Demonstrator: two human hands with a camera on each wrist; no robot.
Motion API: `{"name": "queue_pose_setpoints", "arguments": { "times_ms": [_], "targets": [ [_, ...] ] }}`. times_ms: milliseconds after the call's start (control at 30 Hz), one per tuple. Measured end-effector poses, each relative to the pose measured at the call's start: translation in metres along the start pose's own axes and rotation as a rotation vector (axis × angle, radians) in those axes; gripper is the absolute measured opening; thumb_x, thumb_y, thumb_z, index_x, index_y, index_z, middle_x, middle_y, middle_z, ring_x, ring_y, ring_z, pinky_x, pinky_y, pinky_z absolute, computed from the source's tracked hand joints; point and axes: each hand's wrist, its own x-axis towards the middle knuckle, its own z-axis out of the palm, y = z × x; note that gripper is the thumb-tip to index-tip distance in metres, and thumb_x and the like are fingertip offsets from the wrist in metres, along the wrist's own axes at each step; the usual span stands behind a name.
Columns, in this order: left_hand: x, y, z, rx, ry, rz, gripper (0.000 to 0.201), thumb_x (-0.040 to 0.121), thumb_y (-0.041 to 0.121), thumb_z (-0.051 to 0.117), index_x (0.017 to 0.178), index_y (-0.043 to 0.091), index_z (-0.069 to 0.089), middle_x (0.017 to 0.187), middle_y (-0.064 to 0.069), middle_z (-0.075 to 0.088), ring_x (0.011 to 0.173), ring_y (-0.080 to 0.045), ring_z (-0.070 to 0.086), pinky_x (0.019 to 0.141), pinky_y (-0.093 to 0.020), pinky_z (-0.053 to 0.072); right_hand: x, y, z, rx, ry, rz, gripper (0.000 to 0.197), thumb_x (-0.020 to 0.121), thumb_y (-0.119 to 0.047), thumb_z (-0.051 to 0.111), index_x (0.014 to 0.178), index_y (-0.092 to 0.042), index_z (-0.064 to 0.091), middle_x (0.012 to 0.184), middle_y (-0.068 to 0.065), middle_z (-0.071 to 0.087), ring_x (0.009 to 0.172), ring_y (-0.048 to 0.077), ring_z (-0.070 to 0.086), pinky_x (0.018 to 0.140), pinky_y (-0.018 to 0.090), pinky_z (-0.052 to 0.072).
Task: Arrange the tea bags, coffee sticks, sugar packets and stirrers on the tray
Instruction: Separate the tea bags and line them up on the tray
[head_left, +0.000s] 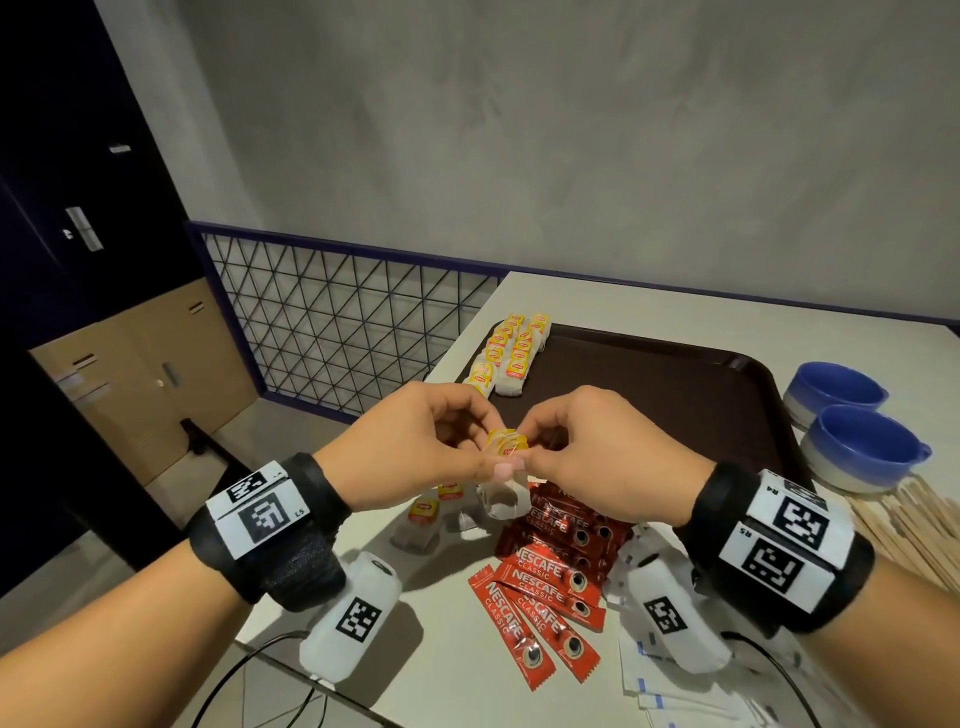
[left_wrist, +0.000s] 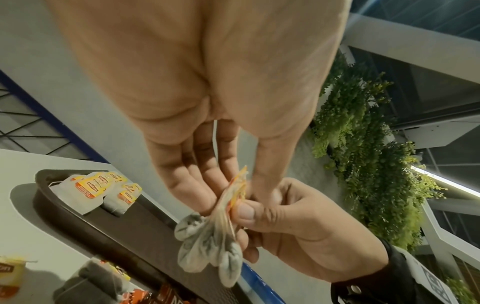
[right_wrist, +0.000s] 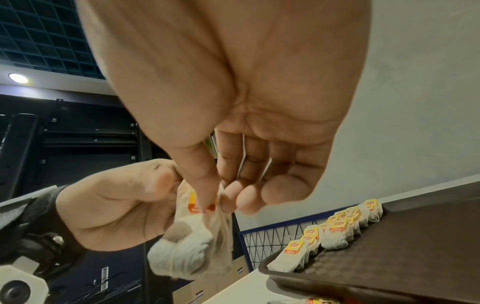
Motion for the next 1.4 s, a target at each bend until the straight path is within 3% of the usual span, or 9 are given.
{"name": "queue_pose_setpoints", "arguments": {
  "times_ms": [67, 200, 400, 533, 667, 867, 1133, 1300, 1400],
  "targets": [
    [0.001, -0.001, 0.000, -0.004, 0.013, 0.008, 0.026, 0.077, 0.019, 0.090, 0.097, 0.018, 0.074, 0.097, -0.017, 0.071, 0.080, -0.024, 0.063, 0.089, -0.061, 0.056, 0.000, 0.000, 0.000, 0.059, 0.034, 0.015, 0.008, 0.091, -0.037, 0.076, 0.097, -0.032, 0.074, 0.086, -0.008, 0.071, 0.077, 0.005, 0.064, 0.062, 0.015, 0.048],
    [0.002, -0.002, -0.002, -0.009, 0.029, 0.016, 0.021, 0.081, 0.011, 0.087, 0.096, 0.015, 0.073, 0.094, -0.019, 0.071, 0.079, -0.024, 0.063, 0.089, -0.061, 0.054, 0.000, 0.001, -0.001, 0.100, 0.063, -0.019, 0.025, 0.087, -0.037, 0.080, 0.110, -0.037, 0.069, 0.095, -0.014, 0.069, 0.084, 0.000, 0.064, 0.067, 0.013, 0.047],
    [0.014, -0.014, -0.011, 0.092, 0.075, -0.075, 0.031, 0.079, -0.006, 0.079, 0.088, 0.013, 0.057, 0.088, -0.004, 0.075, 0.075, -0.015, 0.066, 0.081, -0.039, 0.057, 0.003, 0.002, -0.001, 0.039, 0.047, 0.003, 0.005, 0.092, -0.033, 0.075, 0.096, -0.030, 0.074, 0.087, -0.010, 0.071, 0.082, 0.006, 0.066, 0.065, 0.015, 0.049],
    [0.028, -0.025, -0.018, 0.620, 0.011, -0.274, 0.021, 0.080, 0.021, 0.081, 0.090, 0.026, 0.064, 0.094, 0.009, 0.070, 0.074, -0.001, 0.060, 0.059, -0.012, 0.040, 0.002, 0.006, -0.002, 0.033, 0.050, 0.053, 0.004, 0.092, -0.032, 0.075, 0.095, -0.030, 0.073, 0.089, -0.010, 0.070, 0.083, 0.007, 0.067, 0.065, 0.017, 0.050],
    [0.038, -0.031, -0.004, 0.898, -0.169, -0.388, 0.045, 0.076, 0.042, 0.084, 0.112, 0.026, 0.063, 0.108, 0.007, 0.066, 0.092, -0.014, 0.060, 0.068, -0.023, 0.046, 0.000, 0.008, -0.002, 0.040, 0.039, 0.070, 0.004, 0.092, -0.032, 0.075, 0.095, -0.031, 0.074, 0.089, -0.009, 0.071, 0.082, 0.008, 0.066, 0.064, 0.016, 0.049],
    [0.046, -0.033, 0.016, 1.050, -0.261, -0.366, 0.035, 0.083, 0.032, 0.076, 0.114, 0.019, 0.065, 0.099, -0.001, 0.070, 0.087, -0.019, 0.062, 0.069, -0.027, 0.051, -0.001, 0.011, -0.007, 0.050, 0.044, 0.071, 0.004, 0.091, -0.032, 0.076, 0.094, -0.031, 0.074, 0.089, -0.008, 0.071, 0.081, 0.008, 0.067, 0.063, 0.015, 0.048],
    [0.041, -0.036, 0.006, 0.922, -0.219, -0.396, 0.032, 0.076, 0.030, 0.083, 0.097, 0.024, 0.061, 0.084, 0.008, 0.062, 0.073, -0.011, 0.055, 0.057, -0.023, 0.040, -0.002, 0.014, -0.006, 0.084, 0.016, 0.085, 0.006, 0.089, -0.031, 0.078, 0.094, -0.030, 0.074, 0.090, -0.007, 0.072, 0.085, 0.012, 0.068, 0.068, 0.021, 0.053],
    [0.033, -0.036, -0.008, 0.614, -0.183, -0.432, 0.049, 0.069, 0.028, 0.094, 0.104, 0.030, 0.060, 0.101, 0.006, 0.071, 0.079, -0.011, 0.067, 0.058, -0.021, 0.051, -0.001, 0.014, -0.003, 0.080, 0.009, 0.082, 0.007, 0.087, -0.029, 0.079, 0.093, -0.029, 0.075, 0.089, -0.006, 0.073, 0.084, 0.013, 0.069, 0.069, 0.024, 0.056],
    [0.029, -0.037, -0.010, 0.507, -0.184, -0.442, 0.054, 0.072, 0.022, 0.092, 0.113, 0.034, 0.058, 0.107, 0.003, 0.070, 0.085, -0.015, 0.071, 0.065, -0.022, 0.058, -0.001, 0.013, -0.001, 0.089, 0.009, 0.083, 0.008, 0.087, -0.028, 0.079, 0.094, -0.029, 0.075, 0.089, -0.007, 0.072, 0.082, 0.011, 0.068, 0.065, 0.019, 0.053]
  ]
}}
